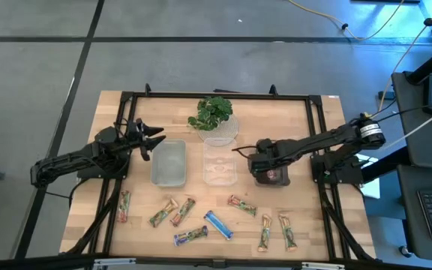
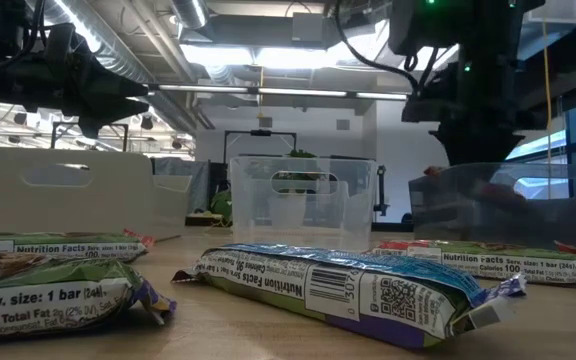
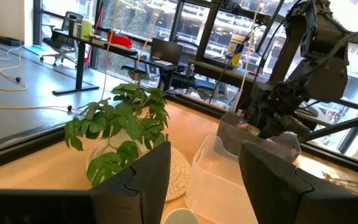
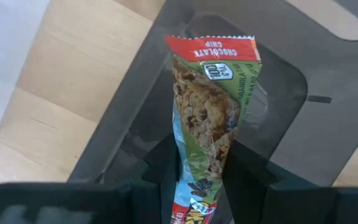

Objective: Pick and place Granola Bars by type
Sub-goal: Put the red granola bar into the black transparent bin, then put the left yellow granola bar into the gray bin

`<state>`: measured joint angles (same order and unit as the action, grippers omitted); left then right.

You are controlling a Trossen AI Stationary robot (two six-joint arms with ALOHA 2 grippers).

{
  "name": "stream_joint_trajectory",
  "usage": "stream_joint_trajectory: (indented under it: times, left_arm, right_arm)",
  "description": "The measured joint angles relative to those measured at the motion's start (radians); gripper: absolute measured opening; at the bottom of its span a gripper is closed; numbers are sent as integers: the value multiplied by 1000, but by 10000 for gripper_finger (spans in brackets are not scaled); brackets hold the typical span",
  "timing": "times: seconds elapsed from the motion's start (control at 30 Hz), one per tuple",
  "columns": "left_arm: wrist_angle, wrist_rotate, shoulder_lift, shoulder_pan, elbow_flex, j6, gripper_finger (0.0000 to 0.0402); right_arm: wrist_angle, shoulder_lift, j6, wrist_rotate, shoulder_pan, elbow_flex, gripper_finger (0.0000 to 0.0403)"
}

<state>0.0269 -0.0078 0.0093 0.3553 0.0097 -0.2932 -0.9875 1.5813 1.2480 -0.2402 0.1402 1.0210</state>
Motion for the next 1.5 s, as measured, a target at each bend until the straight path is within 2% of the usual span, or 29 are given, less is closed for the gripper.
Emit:
stream_joint_trajectory:
  times: [1.03,1.13,1.33,1.5]
  left_arm:
    - [0,0,0,0,0,0,181]
    - [0,0,0,0,0,0,182]
    - [0,0,0,0,0,0,181]
    - [8,0,0,0,0,-34,182]
  right_arm:
    - [0,13,-23,52,0,0,118]
    - [0,13,-21,51,0,0,138]
    - [-12,12,-27,51,0,0,204]
    - [-94,-59,-22,29,16,31,234]
